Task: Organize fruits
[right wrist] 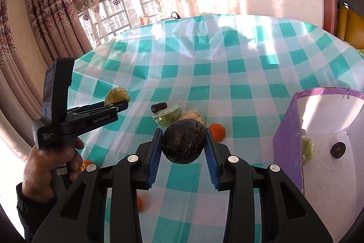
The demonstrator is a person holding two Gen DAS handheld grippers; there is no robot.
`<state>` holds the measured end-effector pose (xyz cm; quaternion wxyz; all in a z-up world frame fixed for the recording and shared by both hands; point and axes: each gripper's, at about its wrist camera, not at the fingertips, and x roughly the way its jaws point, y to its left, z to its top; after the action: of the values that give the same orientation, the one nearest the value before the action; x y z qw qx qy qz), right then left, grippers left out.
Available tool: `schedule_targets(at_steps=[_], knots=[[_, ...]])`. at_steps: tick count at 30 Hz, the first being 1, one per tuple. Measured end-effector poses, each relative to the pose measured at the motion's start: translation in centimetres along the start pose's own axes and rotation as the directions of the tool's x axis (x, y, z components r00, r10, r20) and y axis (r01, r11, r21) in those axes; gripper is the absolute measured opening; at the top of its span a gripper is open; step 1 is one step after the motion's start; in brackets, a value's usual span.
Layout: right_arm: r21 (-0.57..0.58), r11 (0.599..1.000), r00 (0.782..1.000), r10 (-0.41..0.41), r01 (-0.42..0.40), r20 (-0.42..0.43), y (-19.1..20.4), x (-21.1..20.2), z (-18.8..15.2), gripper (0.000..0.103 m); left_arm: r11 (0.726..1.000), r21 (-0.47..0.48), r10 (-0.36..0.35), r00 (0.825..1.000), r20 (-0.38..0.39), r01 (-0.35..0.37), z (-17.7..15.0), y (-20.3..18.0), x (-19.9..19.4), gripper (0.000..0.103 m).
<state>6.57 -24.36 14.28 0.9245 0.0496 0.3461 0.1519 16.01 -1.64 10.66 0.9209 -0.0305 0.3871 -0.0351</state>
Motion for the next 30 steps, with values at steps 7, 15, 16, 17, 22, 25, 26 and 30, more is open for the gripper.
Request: schedule_targets(at_steps=[7, 15, 16, 17, 22, 25, 26, 30], knots=[[0.016, 1.000, 0.997, -0.023, 0.022, 0.077, -2.1, -3.7, 1.5, 0.036, 0.993, 0.076, -0.101, 0.992, 0.078, 0.095, 0.9, -5.0, -3.8, 0.060], [0.073, 0.991, 0.985, -0.119, 0.110, 0.129, -7.3, -6.8, 2.5, 0.036, 0.966, 0.183, -0.200, 0.977, 0.079, 0.183, 1.0, -11.3, -5.1, 0.060], [0.081, 0.990, 0.983, -0.128, 0.119, 0.129, -8.1, -7.0, 2.5, 0.036, 0.962, 0.196, -0.209, 0.975, 0.076, 0.191, 0.9, -12.0, -5.1, 0.060], [0.088, 0.988, 0.982, -0.139, 0.129, 0.128, -8.8, -7.1, 2.5, 0.036, 0.958, 0.207, -0.218, 0.973, 0.074, 0.199, 0.9, -12.7, -5.2, 0.060], [0.119, 0.976, 0.974, -0.195, 0.181, 0.117, -12.3, -7.8, 2.5, 0.036, 0.932, 0.267, -0.268, 0.962, 0.057, 0.244, 0.7, -16.2, -5.4, 0.060], [0.129, 0.970, 0.970, -0.220, 0.207, 0.103, -14.0, -7.8, 2.3, 0.036, 0.916, 0.302, -0.293, 0.955, 0.045, 0.266, 0.5, -18.3, -5.5, 0.060], [0.129, 0.968, 0.969, -0.227, 0.214, 0.097, -14.5, -7.7, 2.3, 0.036, 0.908, 0.315, -0.303, 0.952, 0.039, 0.276, 0.3, -19.1, -5.5, 0.060], [0.122, 0.965, 0.968, -0.241, 0.231, 0.074, -16.1, -7.4, 2.3, 0.036, 0.881, 0.361, -0.333, 0.943, 0.016, 0.305, -0.3, -21.8, -5.6, 0.060]])
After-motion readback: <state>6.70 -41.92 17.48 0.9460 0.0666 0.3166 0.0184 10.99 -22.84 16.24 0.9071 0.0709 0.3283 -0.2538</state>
